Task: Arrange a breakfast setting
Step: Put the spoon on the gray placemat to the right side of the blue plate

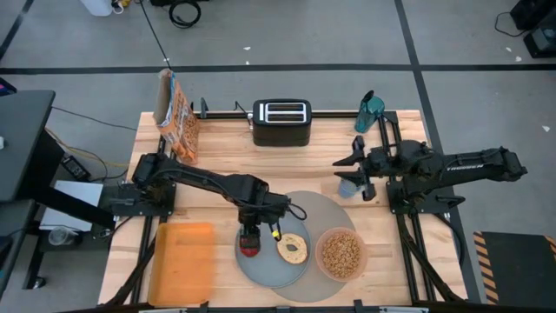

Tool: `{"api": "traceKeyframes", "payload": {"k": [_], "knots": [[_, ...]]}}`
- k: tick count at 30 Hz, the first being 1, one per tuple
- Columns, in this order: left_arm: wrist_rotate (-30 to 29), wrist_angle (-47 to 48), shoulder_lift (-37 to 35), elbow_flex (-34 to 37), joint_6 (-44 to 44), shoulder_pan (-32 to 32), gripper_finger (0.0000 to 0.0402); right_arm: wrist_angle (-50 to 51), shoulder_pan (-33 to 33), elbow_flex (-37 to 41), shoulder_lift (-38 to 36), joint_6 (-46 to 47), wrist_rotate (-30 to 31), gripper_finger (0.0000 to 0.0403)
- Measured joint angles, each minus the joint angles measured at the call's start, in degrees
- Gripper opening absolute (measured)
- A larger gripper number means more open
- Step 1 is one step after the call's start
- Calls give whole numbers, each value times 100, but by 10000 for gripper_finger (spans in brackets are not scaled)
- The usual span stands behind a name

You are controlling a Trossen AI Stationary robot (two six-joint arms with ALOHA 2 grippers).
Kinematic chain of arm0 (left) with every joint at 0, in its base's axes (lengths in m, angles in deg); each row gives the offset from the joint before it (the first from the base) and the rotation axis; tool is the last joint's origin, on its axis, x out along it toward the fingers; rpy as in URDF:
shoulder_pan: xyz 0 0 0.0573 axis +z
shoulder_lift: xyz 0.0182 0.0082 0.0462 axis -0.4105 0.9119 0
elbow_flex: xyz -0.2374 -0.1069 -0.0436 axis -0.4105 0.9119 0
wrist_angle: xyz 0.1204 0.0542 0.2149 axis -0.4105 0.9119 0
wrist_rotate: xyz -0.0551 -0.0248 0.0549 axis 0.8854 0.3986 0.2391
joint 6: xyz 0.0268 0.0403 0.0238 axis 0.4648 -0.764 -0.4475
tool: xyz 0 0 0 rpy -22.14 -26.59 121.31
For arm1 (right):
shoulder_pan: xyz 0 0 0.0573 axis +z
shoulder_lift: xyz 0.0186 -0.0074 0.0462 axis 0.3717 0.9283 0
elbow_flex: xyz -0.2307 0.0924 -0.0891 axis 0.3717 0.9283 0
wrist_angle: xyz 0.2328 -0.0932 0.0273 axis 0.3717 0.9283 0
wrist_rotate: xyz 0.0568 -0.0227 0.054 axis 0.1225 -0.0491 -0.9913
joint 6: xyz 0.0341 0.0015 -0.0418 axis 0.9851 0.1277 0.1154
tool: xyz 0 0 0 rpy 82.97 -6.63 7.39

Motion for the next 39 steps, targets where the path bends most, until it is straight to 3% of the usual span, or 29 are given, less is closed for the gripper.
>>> {"api": "traceKeyframes", "payload": {"k": [3,7,10,19,24,28,36,39], "knots": [[-779,-362,-263,-60,-552,-100,200,175,26,-4,-412,53,112,132],[-1480,-1306,-732,428,-1200,-148,186,594,28,-8,-749,279,414,132],[-1640,-2301,-1219,1206,-1536,-134,177,1110,28,-44,-819,503,899,131],[-1752,-5121,-3033,3948,-1565,-281,162,3290,-78,-887,-500,637,3308,122],[-1926,-7172,-3695,5437,-1748,-323,162,4384,-555,-1524,213,1048,3494,121],[-2127,-8286,-3871,6260,-1761,-317,162,5233,-727,-2103,1281,1293,3667,121],[-2156,-10445,-3878,7324,-2440,-334,162,6778,-1763,-3949,3045,778,3497,121],[-2155,-10685,-3878,7520,-2550,-334,162,7223,-2236,-4561,3393,547,3357,121]]}}
